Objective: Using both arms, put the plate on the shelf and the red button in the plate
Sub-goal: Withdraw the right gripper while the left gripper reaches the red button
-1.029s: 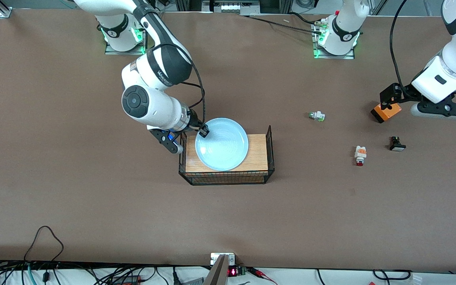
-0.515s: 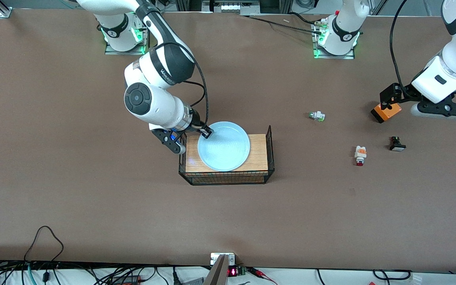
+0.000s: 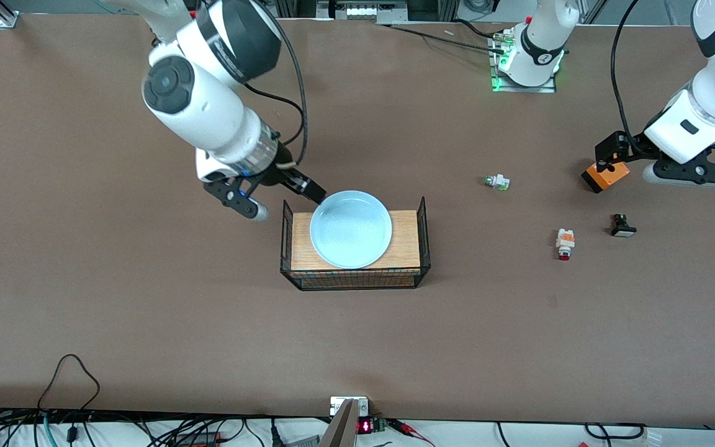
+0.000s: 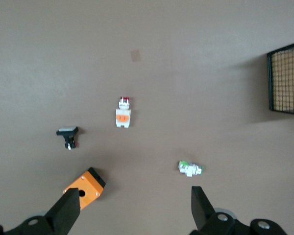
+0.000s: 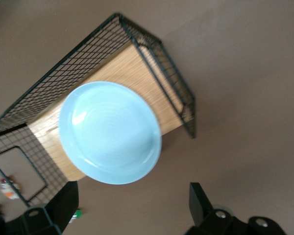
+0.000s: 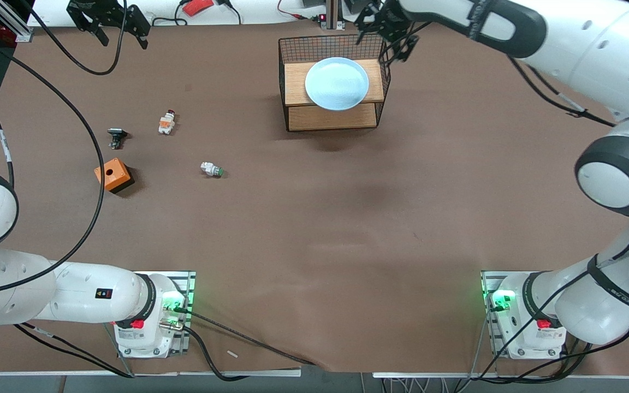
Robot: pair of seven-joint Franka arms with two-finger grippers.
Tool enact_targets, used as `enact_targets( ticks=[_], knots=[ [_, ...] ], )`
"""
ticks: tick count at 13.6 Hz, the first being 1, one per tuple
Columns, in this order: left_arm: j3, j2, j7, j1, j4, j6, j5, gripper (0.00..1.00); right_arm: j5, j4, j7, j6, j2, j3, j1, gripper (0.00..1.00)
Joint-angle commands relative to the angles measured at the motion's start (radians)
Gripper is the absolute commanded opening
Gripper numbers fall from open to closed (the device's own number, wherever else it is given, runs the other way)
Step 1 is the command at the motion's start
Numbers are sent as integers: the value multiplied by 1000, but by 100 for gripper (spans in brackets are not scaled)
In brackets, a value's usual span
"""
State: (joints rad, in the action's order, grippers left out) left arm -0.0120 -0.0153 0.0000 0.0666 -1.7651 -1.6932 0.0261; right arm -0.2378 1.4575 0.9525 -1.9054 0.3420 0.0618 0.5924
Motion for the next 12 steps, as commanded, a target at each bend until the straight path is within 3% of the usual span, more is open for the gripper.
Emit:
enact_targets(
  ticks=[1, 3, 6, 9, 12],
  knots=[
    [10, 54, -17, 10, 12, 84, 6, 100, 142, 15, -209, 89, -40, 0, -42, 100],
    [9, 101, -15, 12, 10, 101, 9, 100, 244, 15, -350, 133, -54, 0, -100, 100],
    [12, 202, -2, -2, 3, 28, 21, 100, 252, 17, -535, 173, -75, -2, -227, 100],
    [12, 291, 79, -42, -30, -139, 23, 100, 250, 17, -751, 189, -83, -2, -354, 100],
    [12, 327, 139, -64, -172, -441, 23, 97, 252, 15, -848, 229, -90, 0, -417, 100]
  ],
)
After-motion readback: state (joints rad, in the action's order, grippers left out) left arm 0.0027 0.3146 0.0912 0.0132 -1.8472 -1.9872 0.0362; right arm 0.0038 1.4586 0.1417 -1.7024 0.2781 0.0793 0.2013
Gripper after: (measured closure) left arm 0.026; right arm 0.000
